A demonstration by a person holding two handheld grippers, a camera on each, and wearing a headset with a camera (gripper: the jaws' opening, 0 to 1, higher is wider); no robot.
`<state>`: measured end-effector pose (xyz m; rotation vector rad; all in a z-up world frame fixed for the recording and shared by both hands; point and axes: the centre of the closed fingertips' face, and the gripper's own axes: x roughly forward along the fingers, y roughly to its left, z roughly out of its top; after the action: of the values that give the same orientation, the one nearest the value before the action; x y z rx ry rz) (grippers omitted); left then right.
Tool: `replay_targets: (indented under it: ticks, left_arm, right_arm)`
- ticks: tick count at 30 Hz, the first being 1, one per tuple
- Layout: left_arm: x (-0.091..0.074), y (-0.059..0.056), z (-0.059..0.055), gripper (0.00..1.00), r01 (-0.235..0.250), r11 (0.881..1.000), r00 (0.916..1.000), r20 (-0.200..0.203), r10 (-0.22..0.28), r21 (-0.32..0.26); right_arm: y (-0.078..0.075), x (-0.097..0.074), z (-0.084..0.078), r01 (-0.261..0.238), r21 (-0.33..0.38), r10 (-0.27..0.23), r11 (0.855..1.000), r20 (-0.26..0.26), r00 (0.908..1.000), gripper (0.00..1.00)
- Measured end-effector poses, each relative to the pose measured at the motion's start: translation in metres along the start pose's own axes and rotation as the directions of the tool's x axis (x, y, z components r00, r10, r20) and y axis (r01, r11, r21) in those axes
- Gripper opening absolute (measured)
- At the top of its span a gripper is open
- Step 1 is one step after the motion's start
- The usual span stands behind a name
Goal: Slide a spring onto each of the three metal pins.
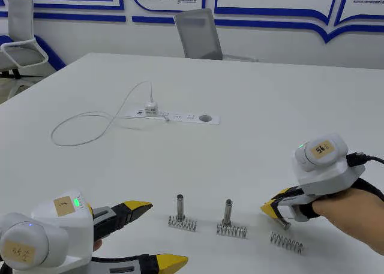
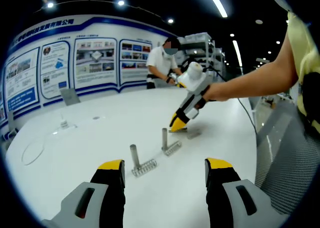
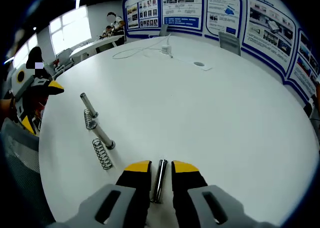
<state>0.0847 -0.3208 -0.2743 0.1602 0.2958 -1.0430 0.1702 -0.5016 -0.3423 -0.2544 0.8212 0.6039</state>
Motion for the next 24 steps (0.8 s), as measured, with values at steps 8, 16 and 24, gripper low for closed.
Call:
replay_targets:
  ticks: [8,16,24]
  left_arm:
    - [0.0014,0.0014,-0.0007,0.66,-0.003,1.000,1.0000,0.002,0.003,-0.006]
    - [0.0017,0.0022,-0.0014,0.65,-0.005,1.000,1.0000,0.002,0.005,-0.011]
    - [0.0018,0.0026,0.0006,0.64,-0.007,1.000,1.0000,0.006,0.007,-0.009]
  right_arm:
    - [-0.0023,0.0063,-0.0022,-0.001,0.035,0.002,0.999,-0.027,0.9996,0.14]
    - [-0.0023,0.0074,-0.0061,0.004,0.029,-0.002,1.000,-0.044,0.9990,0.10]
    - [-0.0028,0.0070,-0.0060,0.021,0.041,-0.019,0.999,-0.048,0.9987,0.09]
